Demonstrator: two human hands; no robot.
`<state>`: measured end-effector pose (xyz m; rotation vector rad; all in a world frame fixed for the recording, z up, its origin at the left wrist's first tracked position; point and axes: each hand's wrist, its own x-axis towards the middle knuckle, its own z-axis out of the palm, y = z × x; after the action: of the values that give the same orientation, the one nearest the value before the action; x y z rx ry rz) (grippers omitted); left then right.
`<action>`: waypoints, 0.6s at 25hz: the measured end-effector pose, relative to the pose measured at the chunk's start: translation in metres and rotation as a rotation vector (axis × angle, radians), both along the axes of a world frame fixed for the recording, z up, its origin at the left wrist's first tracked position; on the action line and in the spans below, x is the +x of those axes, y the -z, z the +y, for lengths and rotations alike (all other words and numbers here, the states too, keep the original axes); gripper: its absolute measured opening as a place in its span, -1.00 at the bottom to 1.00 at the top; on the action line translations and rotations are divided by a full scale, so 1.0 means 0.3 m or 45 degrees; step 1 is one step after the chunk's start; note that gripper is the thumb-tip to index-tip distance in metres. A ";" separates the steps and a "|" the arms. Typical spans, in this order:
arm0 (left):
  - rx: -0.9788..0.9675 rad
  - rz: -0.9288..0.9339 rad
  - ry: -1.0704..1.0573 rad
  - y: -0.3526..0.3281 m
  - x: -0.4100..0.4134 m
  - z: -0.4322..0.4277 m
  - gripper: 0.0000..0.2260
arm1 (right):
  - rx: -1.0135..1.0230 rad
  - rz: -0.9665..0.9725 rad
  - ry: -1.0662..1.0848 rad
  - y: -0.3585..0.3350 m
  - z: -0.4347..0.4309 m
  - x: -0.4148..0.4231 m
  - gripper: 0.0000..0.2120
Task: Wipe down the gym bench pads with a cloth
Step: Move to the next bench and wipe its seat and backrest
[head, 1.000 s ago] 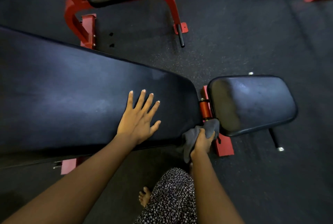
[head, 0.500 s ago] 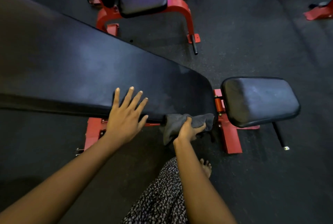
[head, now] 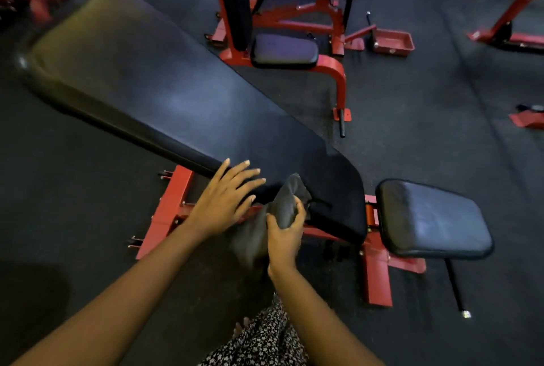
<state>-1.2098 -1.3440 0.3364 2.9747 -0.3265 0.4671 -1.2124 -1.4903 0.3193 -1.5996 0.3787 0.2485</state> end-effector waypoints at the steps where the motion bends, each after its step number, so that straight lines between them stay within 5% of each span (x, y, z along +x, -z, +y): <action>1: -0.336 -0.019 -0.097 -0.016 -0.053 -0.021 -0.68 | -0.056 -0.131 -0.156 -0.018 -0.032 -0.004 -0.41; 5: -1.952 -0.259 -1.112 -0.045 -0.150 -0.087 -0.69 | -0.551 -0.940 -0.833 -0.095 -0.153 0.114 -0.48; 7: -2.588 -0.263 -1.182 -0.062 -0.098 -0.051 -0.57 | -0.907 -1.561 -1.167 -0.100 -0.169 0.224 -0.58; 9: -2.900 -0.318 -0.986 -0.065 -0.050 0.002 -0.46 | -1.229 -2.065 -1.500 -0.067 -0.140 0.340 -0.53; 11: -3.014 -0.391 -0.848 -0.086 -0.024 0.027 -0.40 | -1.465 -2.286 -1.762 -0.036 -0.093 0.424 -0.27; 15: -2.997 -0.456 -0.803 -0.088 -0.028 0.026 -0.30 | -1.405 -2.539 -1.935 -0.038 -0.025 0.509 -0.10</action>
<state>-1.2180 -1.3363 0.3627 0.5906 0.6992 0.6243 -1.0597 -1.4979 0.3306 -1.9233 -2.6276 -0.6156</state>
